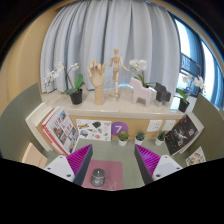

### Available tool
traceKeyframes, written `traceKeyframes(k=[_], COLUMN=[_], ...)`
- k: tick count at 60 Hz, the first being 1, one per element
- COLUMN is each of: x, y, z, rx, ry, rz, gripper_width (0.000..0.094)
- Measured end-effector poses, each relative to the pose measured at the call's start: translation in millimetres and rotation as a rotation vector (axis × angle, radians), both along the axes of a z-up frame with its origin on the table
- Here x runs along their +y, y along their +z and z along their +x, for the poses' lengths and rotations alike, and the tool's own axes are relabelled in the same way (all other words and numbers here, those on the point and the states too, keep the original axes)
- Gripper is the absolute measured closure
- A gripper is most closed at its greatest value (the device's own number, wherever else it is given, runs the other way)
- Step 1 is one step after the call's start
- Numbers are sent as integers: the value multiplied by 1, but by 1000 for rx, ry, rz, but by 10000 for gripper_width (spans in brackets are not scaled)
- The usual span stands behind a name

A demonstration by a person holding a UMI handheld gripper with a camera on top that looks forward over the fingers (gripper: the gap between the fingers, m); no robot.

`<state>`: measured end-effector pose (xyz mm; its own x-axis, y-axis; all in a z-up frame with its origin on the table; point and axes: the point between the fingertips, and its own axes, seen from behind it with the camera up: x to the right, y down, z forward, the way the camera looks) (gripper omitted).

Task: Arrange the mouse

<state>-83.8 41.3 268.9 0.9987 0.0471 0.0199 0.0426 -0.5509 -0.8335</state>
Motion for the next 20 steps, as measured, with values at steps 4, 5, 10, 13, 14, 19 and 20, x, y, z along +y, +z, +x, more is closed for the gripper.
traceKeyframes(k=[4,5,10,13,14,19,20], x=[-5,-6,-8,-10,-10,-13,-14], y=[-1,-2,-2,-3,-3,-2,-2], z=[2,2,1,2,2,2,1], rx=[-4,-4,1,4,5,22,25], ry=[9,12,18,14,12,8,10], rz=[-12,-16,-24,-26,-27,-26,-26], gripper_width=[88,89,81,81,84,79,82])
